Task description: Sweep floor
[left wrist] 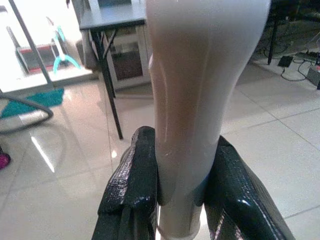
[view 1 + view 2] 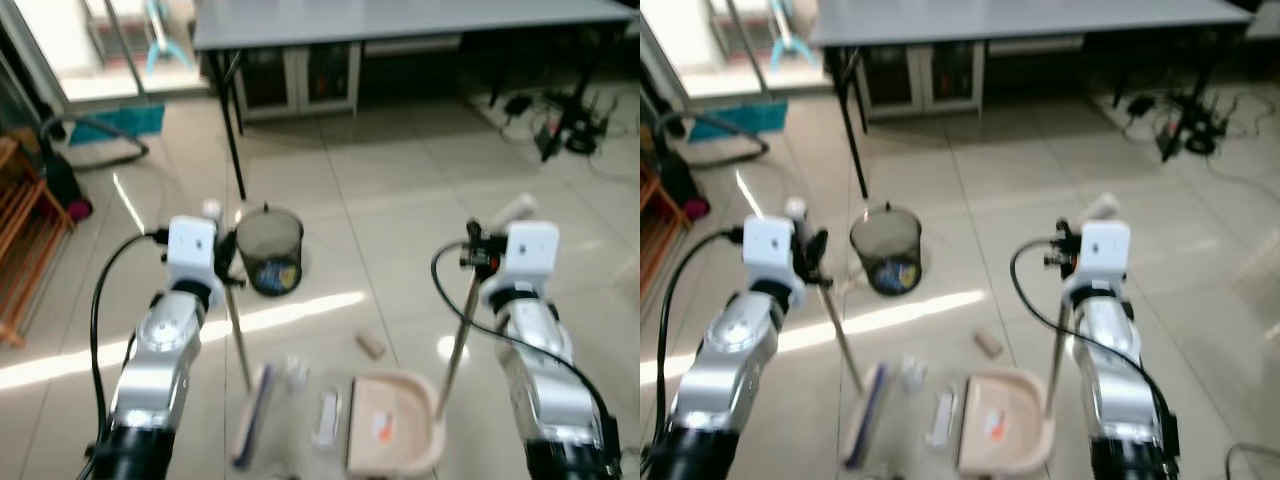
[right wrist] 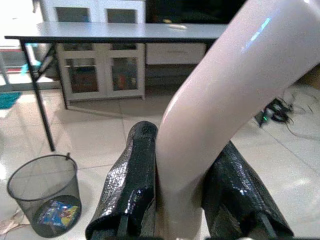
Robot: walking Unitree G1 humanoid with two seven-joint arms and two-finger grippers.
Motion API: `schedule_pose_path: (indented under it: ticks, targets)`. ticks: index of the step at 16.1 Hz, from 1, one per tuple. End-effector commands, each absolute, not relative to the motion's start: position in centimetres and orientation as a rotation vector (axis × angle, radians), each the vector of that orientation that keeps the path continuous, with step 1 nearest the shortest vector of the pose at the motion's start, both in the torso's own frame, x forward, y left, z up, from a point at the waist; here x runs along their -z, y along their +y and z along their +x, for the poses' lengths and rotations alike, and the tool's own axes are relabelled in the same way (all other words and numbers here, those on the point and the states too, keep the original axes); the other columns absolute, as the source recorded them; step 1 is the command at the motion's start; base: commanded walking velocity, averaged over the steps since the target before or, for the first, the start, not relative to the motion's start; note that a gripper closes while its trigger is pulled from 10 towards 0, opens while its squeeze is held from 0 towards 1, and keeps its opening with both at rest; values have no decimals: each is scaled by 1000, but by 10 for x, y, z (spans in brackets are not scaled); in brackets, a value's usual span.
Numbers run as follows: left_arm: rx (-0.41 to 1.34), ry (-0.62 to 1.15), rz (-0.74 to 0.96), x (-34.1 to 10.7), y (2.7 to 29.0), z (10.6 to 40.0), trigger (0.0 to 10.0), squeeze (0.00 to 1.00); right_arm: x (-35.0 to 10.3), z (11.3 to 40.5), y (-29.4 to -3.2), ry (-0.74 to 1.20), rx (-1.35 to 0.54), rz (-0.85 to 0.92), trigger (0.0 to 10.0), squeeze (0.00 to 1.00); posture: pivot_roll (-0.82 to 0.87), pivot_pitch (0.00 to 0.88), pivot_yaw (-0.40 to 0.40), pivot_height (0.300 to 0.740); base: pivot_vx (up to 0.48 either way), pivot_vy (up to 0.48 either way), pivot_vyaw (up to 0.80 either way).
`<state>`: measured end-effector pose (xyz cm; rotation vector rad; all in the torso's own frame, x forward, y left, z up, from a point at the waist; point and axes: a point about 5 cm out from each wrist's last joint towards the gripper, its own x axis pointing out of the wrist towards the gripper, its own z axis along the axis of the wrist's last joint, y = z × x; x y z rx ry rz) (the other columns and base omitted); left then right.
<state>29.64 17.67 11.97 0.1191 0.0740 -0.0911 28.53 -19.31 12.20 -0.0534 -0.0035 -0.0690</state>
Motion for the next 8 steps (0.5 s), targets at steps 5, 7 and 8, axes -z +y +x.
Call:
schedule_pose_path:
  ticks: [5,7,8]
  targets:
    - [57,5,178,-128,187,303,10000,0,-120,285,-197,-46,101,-37,10000,0,9,62,69,740,0,0,0]
    - [66,-36,152,-130,186,305,10000,0,-119,287,-200,-53,114,-8,10000,0,12,66,66,740,0,0,0]
    - [86,-56,151,-129,184,306,10000,0,-119,289,-199,-64,99,-9,10000,0,11,64,62,740,0,0,0]
